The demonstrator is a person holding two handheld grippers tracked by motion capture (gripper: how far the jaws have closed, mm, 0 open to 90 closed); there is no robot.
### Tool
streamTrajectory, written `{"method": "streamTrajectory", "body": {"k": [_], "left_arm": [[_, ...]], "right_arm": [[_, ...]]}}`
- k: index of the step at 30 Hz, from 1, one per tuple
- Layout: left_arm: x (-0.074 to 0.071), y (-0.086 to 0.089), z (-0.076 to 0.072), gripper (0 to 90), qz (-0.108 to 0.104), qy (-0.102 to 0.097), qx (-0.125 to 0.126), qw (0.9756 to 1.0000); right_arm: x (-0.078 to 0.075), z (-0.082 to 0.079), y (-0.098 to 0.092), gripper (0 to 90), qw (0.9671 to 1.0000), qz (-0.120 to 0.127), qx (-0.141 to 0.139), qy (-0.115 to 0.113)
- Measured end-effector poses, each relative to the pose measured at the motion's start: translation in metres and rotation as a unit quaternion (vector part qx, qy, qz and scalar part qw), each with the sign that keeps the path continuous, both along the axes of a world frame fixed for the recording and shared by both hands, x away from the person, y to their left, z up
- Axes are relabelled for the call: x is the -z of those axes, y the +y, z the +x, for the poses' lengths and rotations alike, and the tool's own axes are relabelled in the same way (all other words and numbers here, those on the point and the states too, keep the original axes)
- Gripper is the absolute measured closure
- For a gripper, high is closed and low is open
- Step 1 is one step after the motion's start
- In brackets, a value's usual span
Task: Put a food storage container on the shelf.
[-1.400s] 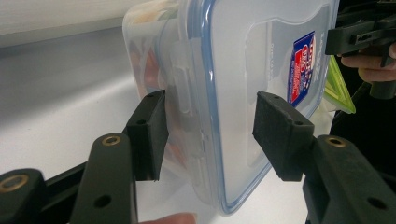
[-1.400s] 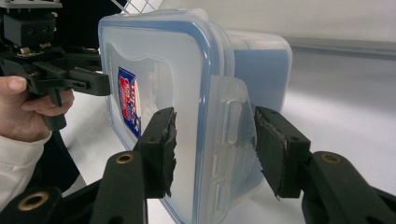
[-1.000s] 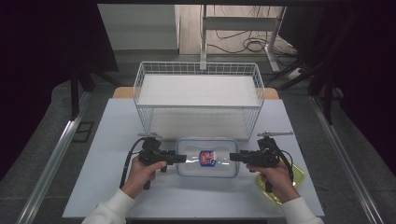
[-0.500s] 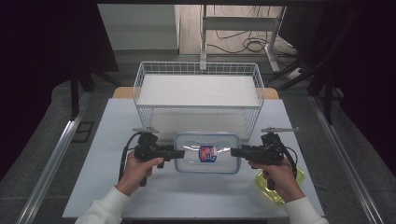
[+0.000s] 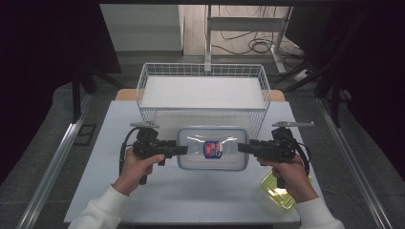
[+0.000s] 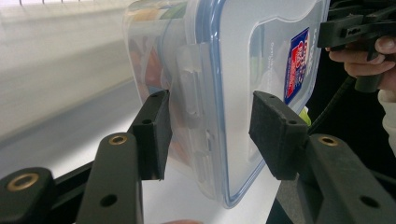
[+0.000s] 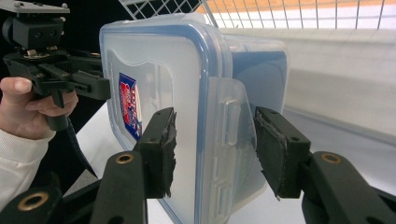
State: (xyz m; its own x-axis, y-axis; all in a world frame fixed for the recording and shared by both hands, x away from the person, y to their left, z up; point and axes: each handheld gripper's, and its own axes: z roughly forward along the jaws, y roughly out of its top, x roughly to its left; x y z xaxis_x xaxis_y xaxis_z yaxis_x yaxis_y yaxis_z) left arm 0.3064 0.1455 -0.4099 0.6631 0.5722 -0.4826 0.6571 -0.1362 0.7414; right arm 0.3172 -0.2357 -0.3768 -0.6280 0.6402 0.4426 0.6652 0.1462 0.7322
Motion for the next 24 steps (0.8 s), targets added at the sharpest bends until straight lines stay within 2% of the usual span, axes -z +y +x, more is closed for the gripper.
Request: {"method": "streamTrajectory", "body": {"k": [6,7,11,16,24], "left_arm": [[-0.021,0.003,0.002,50.3,0.001,-0.011,-0.001,0.9999],[-0.028,0.004,0.003,50.3,0.0,-0.017,0.0,0.9999],[-0.039,0.006,0.005,50.4,-0.001,-0.024,-0.002,0.9997],[-0.055,0.01,0.007,50.4,-0.001,-0.037,-0.005,0.9993],[-0.076,0.016,0.013,50.4,-0.003,-0.05,-0.009,0.9987]], "right_arm": [[-0.02,0.002,0.002,49.8,0.9999,0.008,-0.001,-0.014],[-0.023,0.002,0.002,49.8,0.9998,0.008,-0.001,-0.016],[-0.033,0.004,0.004,49.8,0.9997,0.01,-0.002,-0.023],[-0.055,0.008,0.009,49.8,0.9991,0.008,-0.005,-0.04],[-0.075,0.014,0.015,49.6,0.9985,0.007,-0.005,-0.054]]}}
